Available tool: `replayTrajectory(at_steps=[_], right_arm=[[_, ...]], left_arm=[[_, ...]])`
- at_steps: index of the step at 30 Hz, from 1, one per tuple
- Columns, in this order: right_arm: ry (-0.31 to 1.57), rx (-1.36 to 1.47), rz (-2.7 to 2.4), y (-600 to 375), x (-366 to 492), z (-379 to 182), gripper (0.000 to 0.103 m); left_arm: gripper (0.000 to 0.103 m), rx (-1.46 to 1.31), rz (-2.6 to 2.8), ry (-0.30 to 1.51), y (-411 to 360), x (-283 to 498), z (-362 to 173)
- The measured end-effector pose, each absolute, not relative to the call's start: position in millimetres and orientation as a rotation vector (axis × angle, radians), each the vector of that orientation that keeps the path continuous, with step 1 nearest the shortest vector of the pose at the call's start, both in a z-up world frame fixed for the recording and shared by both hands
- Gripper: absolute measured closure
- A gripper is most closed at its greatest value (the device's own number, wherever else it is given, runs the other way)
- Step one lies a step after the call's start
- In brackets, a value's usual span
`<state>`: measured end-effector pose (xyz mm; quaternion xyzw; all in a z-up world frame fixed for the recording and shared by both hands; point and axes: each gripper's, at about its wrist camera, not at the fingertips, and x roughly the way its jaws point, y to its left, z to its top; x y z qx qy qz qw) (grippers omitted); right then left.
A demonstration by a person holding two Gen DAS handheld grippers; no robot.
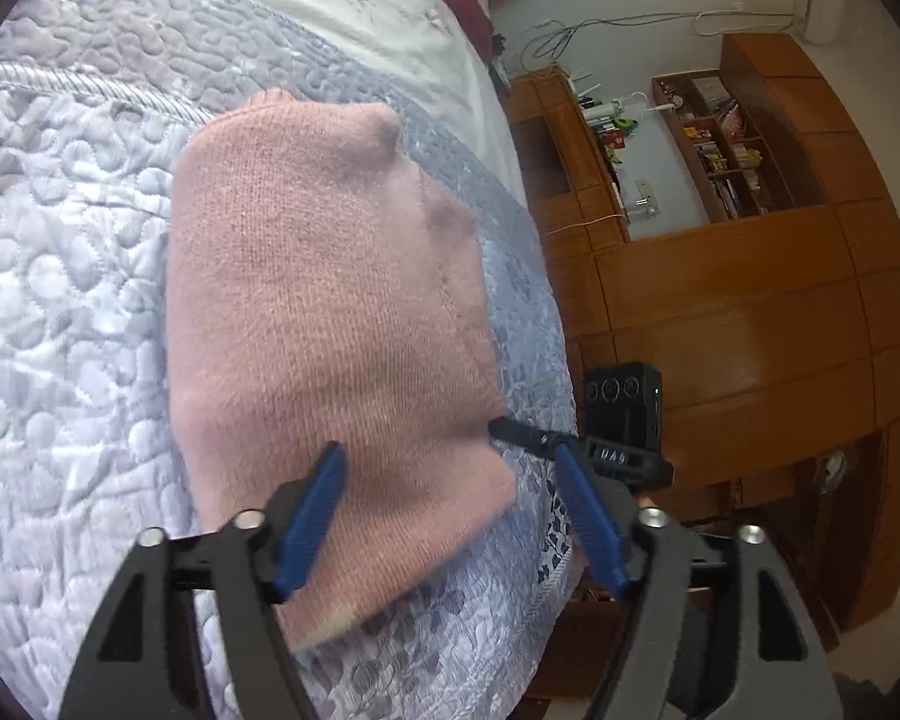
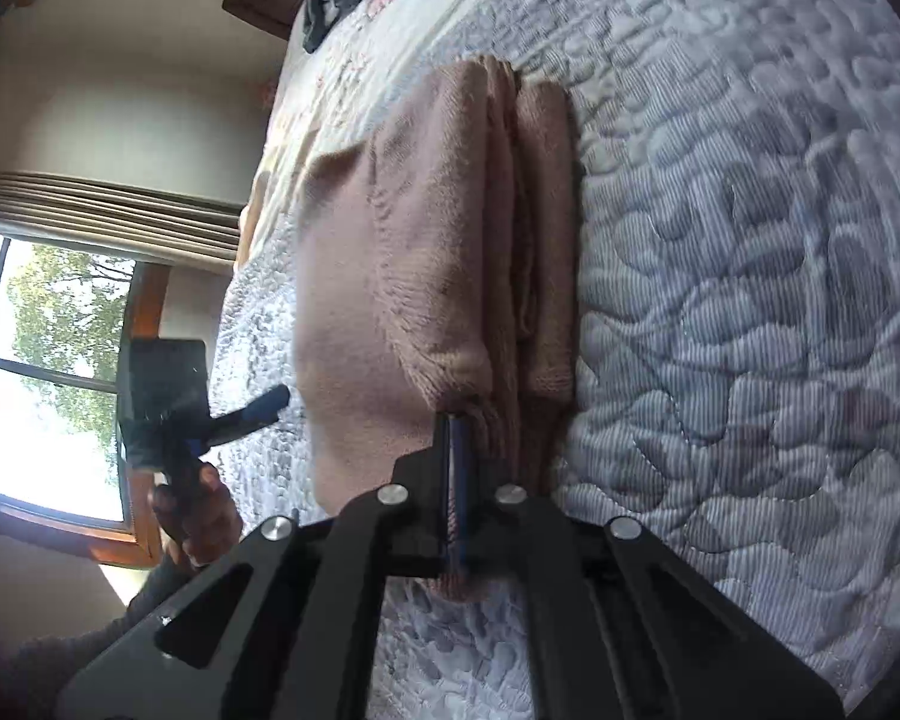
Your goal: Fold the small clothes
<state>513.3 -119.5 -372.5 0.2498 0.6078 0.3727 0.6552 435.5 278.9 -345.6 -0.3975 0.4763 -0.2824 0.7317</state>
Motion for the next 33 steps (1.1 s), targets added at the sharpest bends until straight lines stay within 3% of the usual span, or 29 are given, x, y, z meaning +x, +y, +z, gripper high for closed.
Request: replayTrajectory(at_steps=[1, 2, 3, 6, 13, 25, 27, 31, 33], right_arm=[[1.367, 0.589, 0.829, -126, 523, -367, 0.071], [1.366, 0.617, 0.814, -129, 533, -365, 0.05], [1.382, 0.644, 0.81, -131, 545, -367, 0.038], [1.428, 0.715, 0.787, -128, 581, -378, 0.024], [1.512, 0.651, 0.756, -81, 619, -403, 0.023], [1.486, 0.614, 0.819, -33, 634, -409, 0.024], [1.488, 0.609, 0.836, -19, 638, -409, 0.048], [1.45, 0.608, 0.856, -9, 636, -400, 0.057], [1.427, 0.603, 0.863, -7, 635, -393, 0.059]], left_arm=[[0.015, -0.859, -0.597, 1.034, 287, 426, -344], [0.013, -0.838, -0.566, 1.033, 295, 418, -345], [0.013, -0.822, -0.535, 1.043, 303, 412, -349], [0.013, -0.845, -0.468, 1.096, 321, 408, -369], [0.013, -0.971, -0.526, 1.146, 314, 413, -418], [0.015, -0.989, -0.623, 1.169, 264, 451, -428], [0.038, -0.963, -0.539, 1.213, 258, 454, -425], [0.069, -0.952, -0.465, 1.228, 263, 453, -416], [0.073, -0.897, -0.453, 1.213, 264, 450, -401]])
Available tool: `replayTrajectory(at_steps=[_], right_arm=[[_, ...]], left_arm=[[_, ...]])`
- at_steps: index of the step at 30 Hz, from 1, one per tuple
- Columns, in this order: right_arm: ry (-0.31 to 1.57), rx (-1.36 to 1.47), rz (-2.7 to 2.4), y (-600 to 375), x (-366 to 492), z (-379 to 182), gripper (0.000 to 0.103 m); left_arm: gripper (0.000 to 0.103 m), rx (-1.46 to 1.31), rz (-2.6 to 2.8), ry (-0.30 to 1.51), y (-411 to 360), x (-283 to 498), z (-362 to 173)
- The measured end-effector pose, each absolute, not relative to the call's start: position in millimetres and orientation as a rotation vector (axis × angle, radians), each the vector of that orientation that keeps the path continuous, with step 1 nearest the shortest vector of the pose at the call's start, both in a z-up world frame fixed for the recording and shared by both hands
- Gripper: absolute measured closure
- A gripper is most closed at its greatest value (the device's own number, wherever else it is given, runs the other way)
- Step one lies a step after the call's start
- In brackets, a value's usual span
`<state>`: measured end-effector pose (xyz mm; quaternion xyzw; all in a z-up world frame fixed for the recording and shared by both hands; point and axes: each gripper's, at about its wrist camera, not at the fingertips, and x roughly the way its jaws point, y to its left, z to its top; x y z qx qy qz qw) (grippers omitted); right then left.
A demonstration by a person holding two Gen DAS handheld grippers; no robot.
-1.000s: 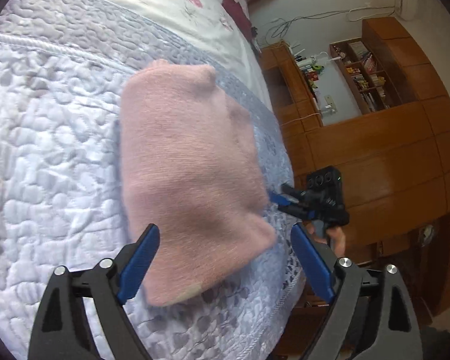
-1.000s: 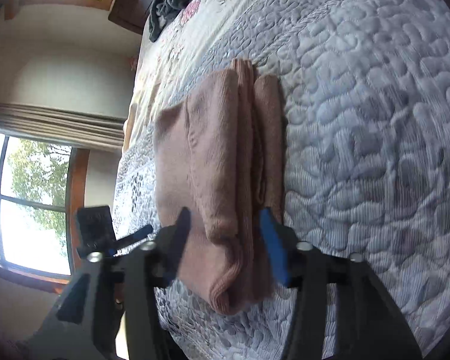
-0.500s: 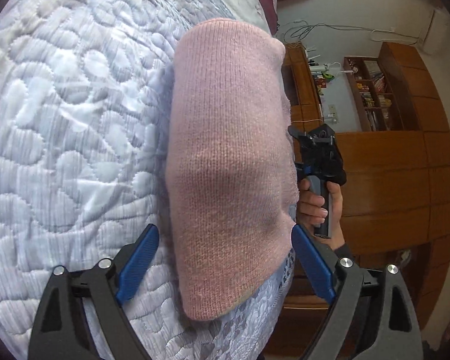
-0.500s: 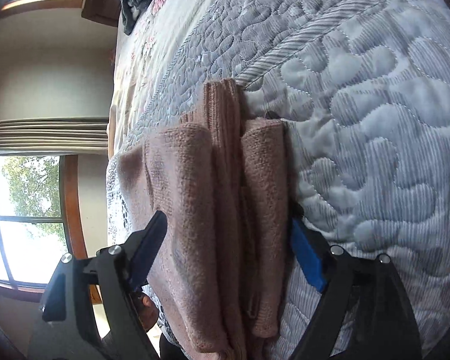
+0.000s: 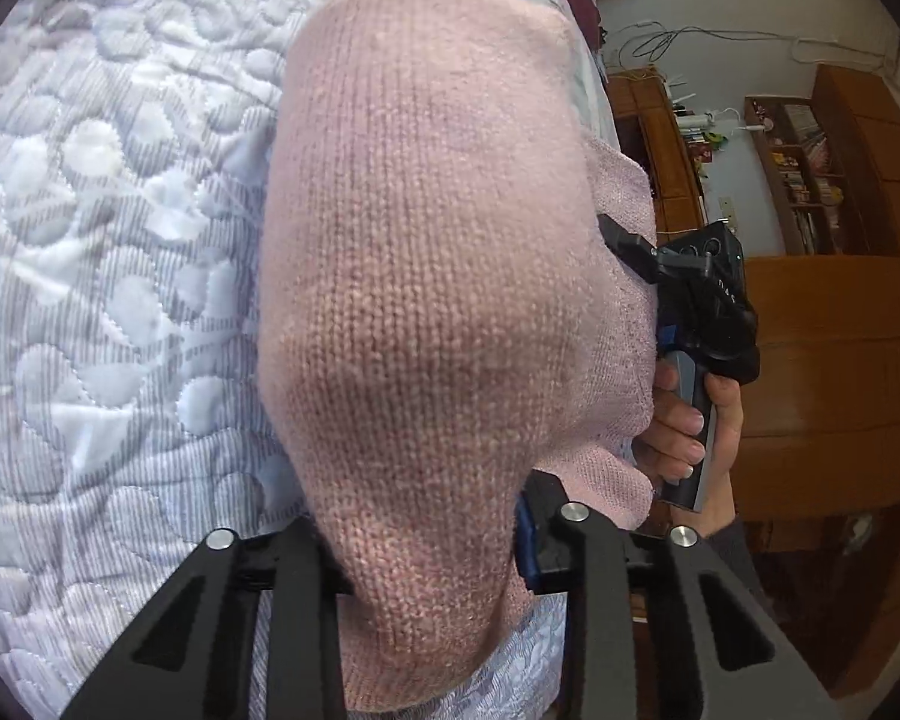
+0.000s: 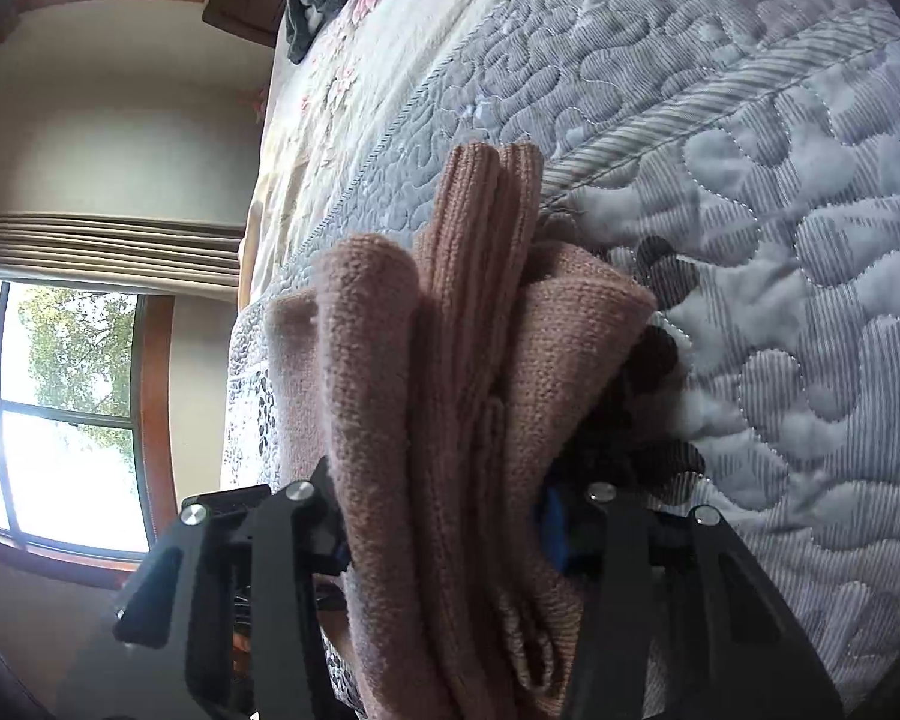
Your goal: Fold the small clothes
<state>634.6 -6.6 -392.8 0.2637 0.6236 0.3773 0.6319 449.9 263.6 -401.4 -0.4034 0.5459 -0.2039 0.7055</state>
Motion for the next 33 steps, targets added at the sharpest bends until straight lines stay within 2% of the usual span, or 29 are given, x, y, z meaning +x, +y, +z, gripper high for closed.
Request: replayTrajectory(at_steps=[8, 15, 20, 24, 25, 26, 28, 30, 31, 33], right_arm=[[1.372, 0.591, 0.907, 15, 608, -347, 0.061], [1.361, 0.65, 1.03, 77, 545, -318, 0.061], [1.445, 0.658, 1.114, 146, 489, -346, 0.061], [1.558, 0.615, 1.131, 188, 452, -392, 0.057], [1.592, 0.584, 1.093, 192, 446, -407, 0.054], [1.598, 0.545, 1.055, 193, 445, -416, 0.051], [1.592, 0.542, 1.047, 189, 445, -412, 0.046], [1.532, 0.462, 0.975, 175, 442, -386, 0.031], [1.458, 0.429, 0.961, 166, 438, -366, 0.031], [1.363, 0.396, 0.979, 159, 427, -337, 0.031]], left_arm=[[0.076, -0.787, -0.453, 1.184, 272, 421, -346], [0.076, -0.764, -0.397, 1.127, 326, 326, -301], [0.075, -0.82, -0.296, 1.143, 373, 244, -312], [0.073, -0.868, -0.209, 1.207, 389, 199, -356], [0.069, -0.878, -0.189, 1.239, 390, 193, -374], [0.059, -0.902, -0.172, 1.259, 390, 190, -388], [0.052, -0.933, -0.151, 1.241, 391, 185, -394], [0.043, -0.865, -0.075, 1.178, 396, 173, -371], [0.036, -0.805, -0.011, 1.125, 398, 164, -352], [0.029, -0.707, 0.076, 1.002, 400, 140, -316]])
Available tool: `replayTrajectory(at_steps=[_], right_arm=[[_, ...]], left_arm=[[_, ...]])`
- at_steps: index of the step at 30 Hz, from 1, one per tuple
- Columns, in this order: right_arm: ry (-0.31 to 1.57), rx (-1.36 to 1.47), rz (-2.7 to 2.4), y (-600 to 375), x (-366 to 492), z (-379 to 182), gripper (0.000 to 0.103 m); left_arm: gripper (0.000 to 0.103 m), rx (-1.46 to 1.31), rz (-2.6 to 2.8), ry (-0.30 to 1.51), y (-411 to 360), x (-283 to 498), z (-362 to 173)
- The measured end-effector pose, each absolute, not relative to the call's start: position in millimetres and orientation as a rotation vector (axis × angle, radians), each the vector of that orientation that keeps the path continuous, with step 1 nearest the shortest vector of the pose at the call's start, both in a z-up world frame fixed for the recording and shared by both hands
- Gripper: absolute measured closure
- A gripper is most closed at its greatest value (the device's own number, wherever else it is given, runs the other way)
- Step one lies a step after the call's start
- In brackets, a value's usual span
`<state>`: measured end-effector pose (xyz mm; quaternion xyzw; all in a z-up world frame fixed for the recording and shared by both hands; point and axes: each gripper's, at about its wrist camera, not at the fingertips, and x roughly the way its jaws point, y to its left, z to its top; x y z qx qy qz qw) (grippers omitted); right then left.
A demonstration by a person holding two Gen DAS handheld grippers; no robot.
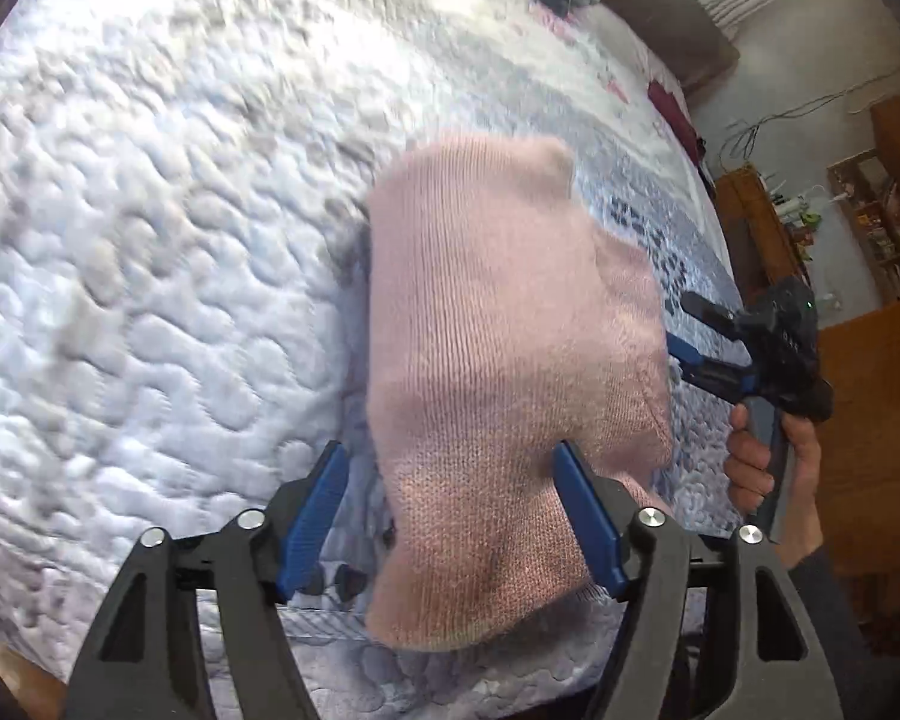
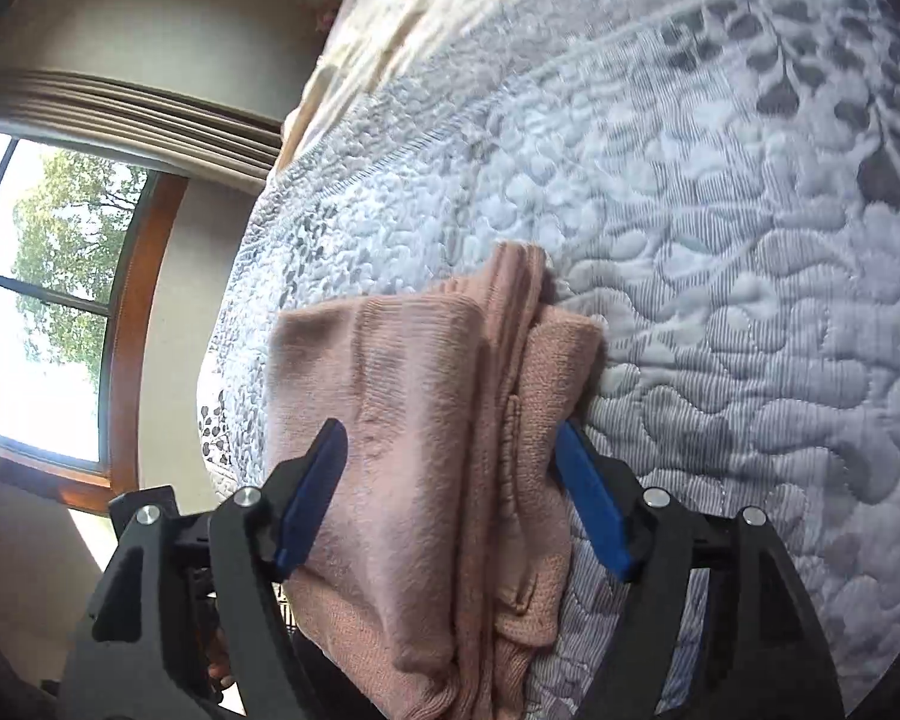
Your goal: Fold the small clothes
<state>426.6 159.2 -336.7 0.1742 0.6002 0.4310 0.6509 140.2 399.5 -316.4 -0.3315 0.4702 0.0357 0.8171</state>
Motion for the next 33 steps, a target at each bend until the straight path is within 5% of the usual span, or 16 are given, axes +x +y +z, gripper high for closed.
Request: replayTrajectory(at_steps=[4, 6, 8, 12, 15, 19, 23, 27, 33], right_arm=[[1.373, 0.319, 1.01, 170, 406, -334, 0.054], [1.418, 0.199, 0.945, 179, 398, -352, 0.078], [1.417, 0.202, 0.94, 173, 393, -360, 0.091], [1.412, 0.296, 0.857, 137, 405, -379, 0.094], [1.418, 0.281, 0.863, 139, 405, -386, 0.091], [1.339, 0.229, 0.86, 144, 399, -352, 0.084], [1.241, 0.117, 0.953, 154, 362, -308, 0.084], [1.311, -0.17, 0.868, 173, 345, -349, 0.101], [1.277, -0.115, 0.863, 151, 332, -327, 0.097]], left_arm=[[0.03, -0.667, -0.096, 0.918, 370, 125, -294], [0.034, -0.665, -0.185, 0.964, 343, 137, -305], [0.04, -0.675, -0.207, 1.017, 332, 146, -326], [0.048, -0.713, -0.228, 1.099, 318, 156, -358], [0.049, -0.78, -0.327, 1.033, 329, 157, -325], [0.047, -0.856, -0.346, 0.829, 390, 185, -272], [0.047, -0.865, -0.281, 0.917, 433, 246, -301], [0.052, -0.807, -0.27, 1.027, 424, 262, -333], [0.053, -0.685, -0.316, 0.946, 404, 234, -276]])
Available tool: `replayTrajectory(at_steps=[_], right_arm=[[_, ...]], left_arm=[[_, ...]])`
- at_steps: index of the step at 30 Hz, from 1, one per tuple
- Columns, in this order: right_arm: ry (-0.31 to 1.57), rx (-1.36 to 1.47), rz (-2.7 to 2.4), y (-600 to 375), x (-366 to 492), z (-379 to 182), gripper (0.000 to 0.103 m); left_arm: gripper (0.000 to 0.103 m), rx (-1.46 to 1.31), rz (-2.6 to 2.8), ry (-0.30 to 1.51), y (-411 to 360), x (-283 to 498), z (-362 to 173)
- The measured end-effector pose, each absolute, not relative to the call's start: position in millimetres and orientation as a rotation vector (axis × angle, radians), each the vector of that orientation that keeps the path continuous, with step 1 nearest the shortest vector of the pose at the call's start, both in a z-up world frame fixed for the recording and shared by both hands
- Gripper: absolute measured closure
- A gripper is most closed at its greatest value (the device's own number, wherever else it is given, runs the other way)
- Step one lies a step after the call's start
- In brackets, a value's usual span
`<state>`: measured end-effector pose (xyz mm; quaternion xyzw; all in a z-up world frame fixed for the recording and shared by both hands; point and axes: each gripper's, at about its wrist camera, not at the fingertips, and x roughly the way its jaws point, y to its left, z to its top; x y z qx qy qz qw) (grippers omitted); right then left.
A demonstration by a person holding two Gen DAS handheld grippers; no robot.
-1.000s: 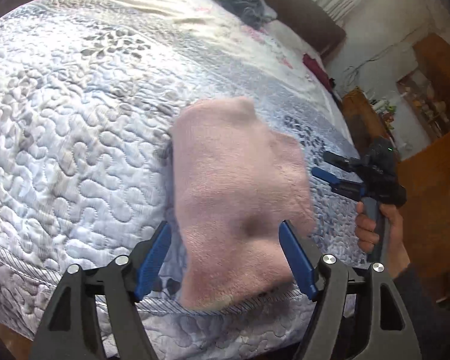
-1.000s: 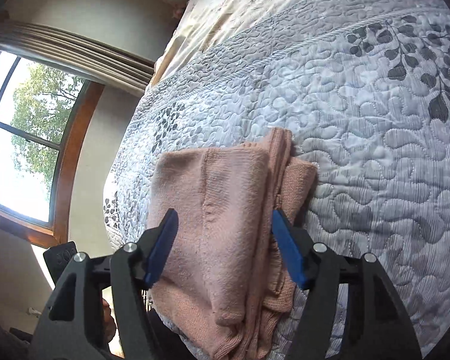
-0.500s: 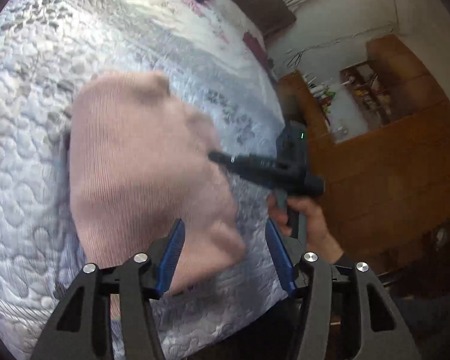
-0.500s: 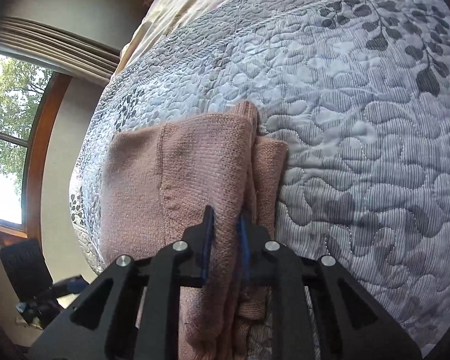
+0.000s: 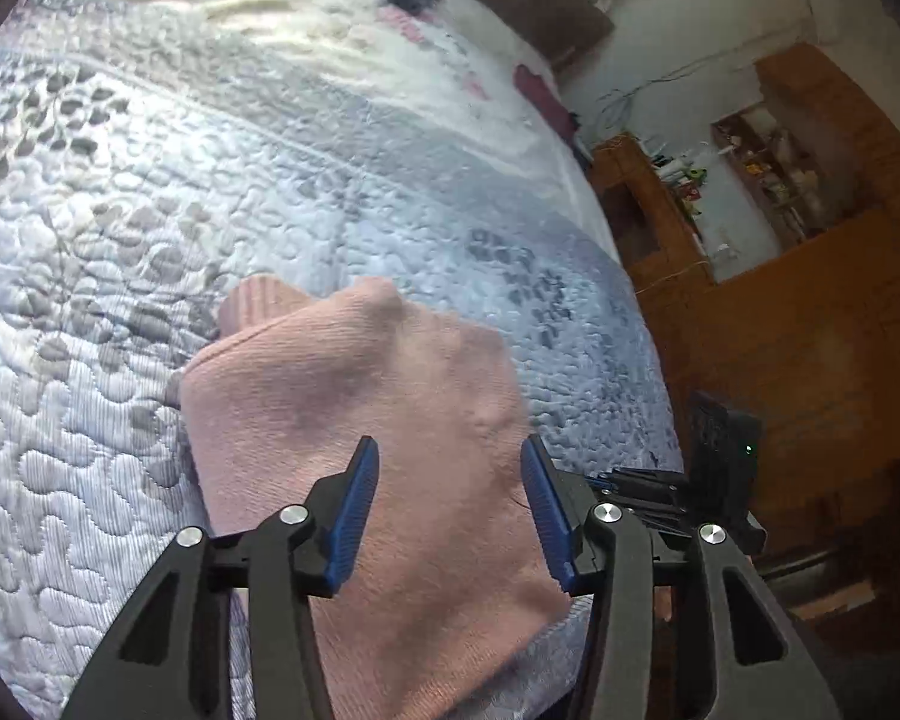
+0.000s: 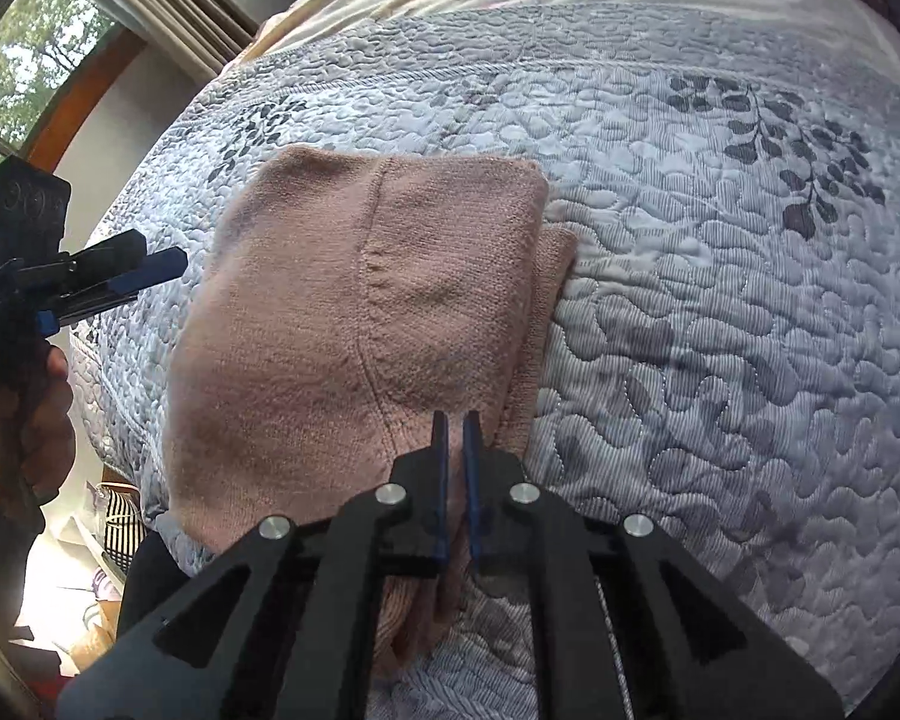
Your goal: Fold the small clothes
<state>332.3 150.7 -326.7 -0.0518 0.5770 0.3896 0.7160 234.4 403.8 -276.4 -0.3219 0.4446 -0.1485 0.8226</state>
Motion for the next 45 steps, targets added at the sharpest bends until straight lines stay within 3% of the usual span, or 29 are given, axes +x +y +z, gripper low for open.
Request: replayTrajectory(at_steps=[4, 5, 8, 11, 12, 13, 14, 15, 19, 23, 29, 34, 45], right_arm=[[1.307, -0.137, 0.888, 159, 308, -337, 0.097], [1.339, -0.146, 0.862, 160, 308, -350, 0.103], [1.36, -0.106, 0.826, 154, 308, -356, 0.103], [1.288, -0.124, 0.809, 145, 292, -319, 0.094], [1.257, -0.148, 0.788, 141, 284, -306, 0.082], [1.228, -0.16, 0.767, 135, 274, -293, 0.069], [1.193, -0.17, 0.74, 128, 260, -279, 0.037], [1.15, -0.184, 0.71, 121, 243, -265, 0.016], [0.97, -0.31, 0.57, 103, 160, -209, 0.003], [0.895, -0.355, 0.424, 83, 99, -173, 0.003], [1.019, -0.151, 0.451, 44, 58, -132, 0.003], [0.96, -0.17, 0.415, 41, 25, -89, 0.003], [0.88, -0.232, 0.404, 53, -7, -69, 0.003]], left_arm=[[0.054, -0.604, -0.261, 1.083, 381, 235, -303], [0.055, -0.604, -0.24, 1.114, 379, 237, -318], [0.054, -0.63, -0.203, 1.11, 378, 236, -320], [0.037, -0.589, -0.153, 1.066, 373, 214, -284], [0.032, -0.542, -0.112, 1.05, 369, 199, -268], [0.017, -0.485, -0.063, 1.035, 363, 181, -253], [0.003, -0.428, -0.009, 1.029, 357, 161, -240], [0.004, -0.379, 0.046, 1.023, 350, 141, -229], [0.004, -0.281, 0.202, 1.042, 317, 57, -206], [0.004, -0.27, 0.266, 1.106, 293, -8, -194], [0.004, -0.291, 0.293, 1.076, 275, -63, -146], [0.004, -0.232, 0.32, 1.022, 256, -87, -100], [0.004, -0.277, 0.316, 0.986, 251, -103, -87]])
